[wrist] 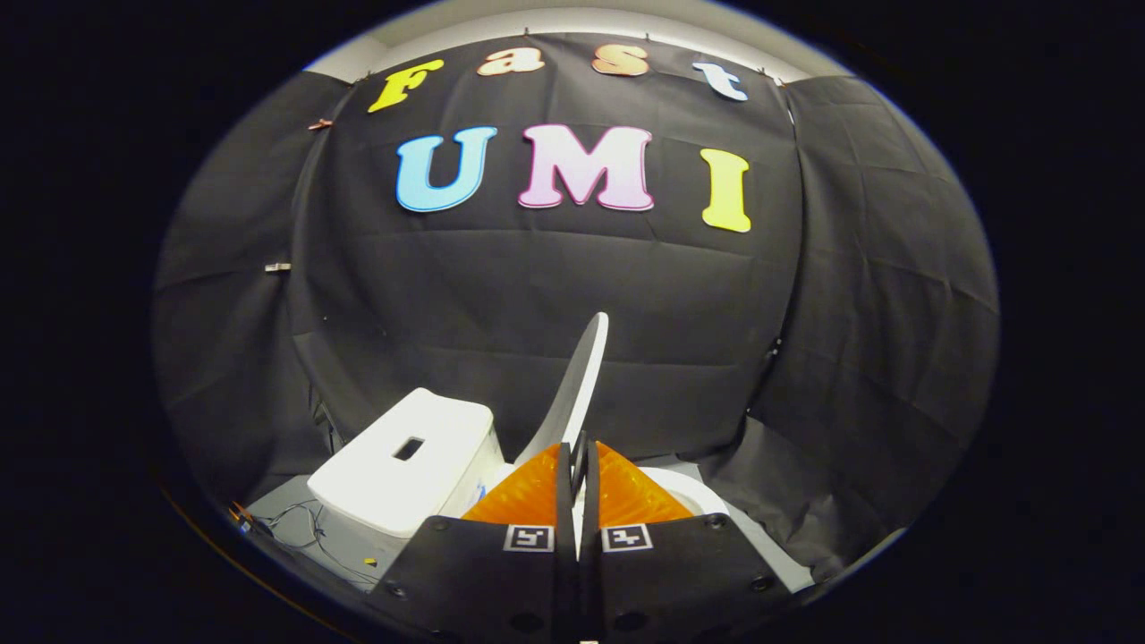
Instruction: Open the toilet lid.
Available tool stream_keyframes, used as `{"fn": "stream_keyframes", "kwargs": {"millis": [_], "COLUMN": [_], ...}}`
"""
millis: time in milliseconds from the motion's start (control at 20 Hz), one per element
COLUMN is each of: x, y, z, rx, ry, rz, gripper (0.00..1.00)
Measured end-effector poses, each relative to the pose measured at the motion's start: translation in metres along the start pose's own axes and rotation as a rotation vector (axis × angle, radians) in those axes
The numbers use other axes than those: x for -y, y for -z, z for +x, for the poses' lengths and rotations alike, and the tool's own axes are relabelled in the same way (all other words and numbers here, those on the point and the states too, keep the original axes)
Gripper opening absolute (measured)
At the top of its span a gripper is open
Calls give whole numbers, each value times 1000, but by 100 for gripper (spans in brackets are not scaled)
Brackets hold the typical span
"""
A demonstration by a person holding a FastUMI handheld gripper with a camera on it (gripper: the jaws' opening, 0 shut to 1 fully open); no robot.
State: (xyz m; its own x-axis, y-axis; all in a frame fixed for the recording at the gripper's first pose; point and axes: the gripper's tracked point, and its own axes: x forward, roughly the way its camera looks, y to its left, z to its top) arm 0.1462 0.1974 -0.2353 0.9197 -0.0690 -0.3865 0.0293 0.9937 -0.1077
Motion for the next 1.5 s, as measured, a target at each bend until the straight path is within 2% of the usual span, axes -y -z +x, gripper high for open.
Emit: {"fn": "stream_keyframes", "kwargs": {"millis": [700, 1150, 1400, 1500], "x": [-119, -170, -175, -174], "y": [-14, -9, -13, -13], "z": [-8, -8, -7, -8], "rx": [87, 75, 73, 56], "ry": [-105, -189, -194, -221], "rz": [-276, -295, -303, -264], "gripper": [5, 5, 5, 7]}}
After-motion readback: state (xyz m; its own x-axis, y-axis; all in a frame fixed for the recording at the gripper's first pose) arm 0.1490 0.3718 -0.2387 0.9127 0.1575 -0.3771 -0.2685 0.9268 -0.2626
